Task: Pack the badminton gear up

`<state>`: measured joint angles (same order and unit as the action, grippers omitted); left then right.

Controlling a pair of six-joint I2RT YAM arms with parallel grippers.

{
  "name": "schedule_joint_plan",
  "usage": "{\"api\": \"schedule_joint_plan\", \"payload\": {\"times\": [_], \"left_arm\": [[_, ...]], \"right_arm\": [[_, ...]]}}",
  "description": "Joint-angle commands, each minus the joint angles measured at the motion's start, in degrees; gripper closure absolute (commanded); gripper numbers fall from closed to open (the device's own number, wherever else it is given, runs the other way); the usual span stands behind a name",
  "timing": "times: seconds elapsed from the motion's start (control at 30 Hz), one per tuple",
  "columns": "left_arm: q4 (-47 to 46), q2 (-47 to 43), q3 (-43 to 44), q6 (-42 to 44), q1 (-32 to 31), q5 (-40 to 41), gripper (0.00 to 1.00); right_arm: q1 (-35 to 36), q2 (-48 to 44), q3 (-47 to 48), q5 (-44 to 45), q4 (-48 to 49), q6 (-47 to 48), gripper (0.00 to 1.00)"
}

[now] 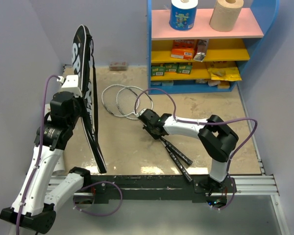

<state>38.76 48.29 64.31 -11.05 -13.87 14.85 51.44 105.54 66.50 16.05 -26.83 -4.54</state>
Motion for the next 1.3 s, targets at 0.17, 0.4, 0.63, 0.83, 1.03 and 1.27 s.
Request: {"api": "schedule_joint_plan", "payload": {"times": [0.17,0.4,0.63,0.83,1.03,1.27], "left_arm": [[-6.9,-0.2,-4.3,-0.6,0.4,-1.9,1.0],[-6.8,4.5,-9.9,0.9,0.2,-3.7,1.0],[-6.6,10.3,-11.1,1.8,-3.2,-4.2,1.0],[-11.3,13.7,-9.8,3.7,-3.9,-6.2,1.0],[-16.2,19.7,-7.1,9.3,-5.3,-7.7,1.0],[-24.8,26.1,-7.7,16.1,-8.2,-4.2,1.0]], "right_arm": [[-8.2,-5.0,-0.2,1.9,-10.8,-2.1,1.0],[-9.7,-9.5,-1.3,1.3,-11.3,-7.8,0.8],[-9.6,-14.2,-2.0,-3.4,-9.0,-9.7,0.42],[-9.6,-19.6,-3.6,-5.2,-7.8,-10.6,0.39],[-9.6,-23.9,-6.5,-7.7,-5.3,-11.5,0.38],[-9.6,-26.9,-9.3,-11.3,-2.7,-12.0,0.39]]}}
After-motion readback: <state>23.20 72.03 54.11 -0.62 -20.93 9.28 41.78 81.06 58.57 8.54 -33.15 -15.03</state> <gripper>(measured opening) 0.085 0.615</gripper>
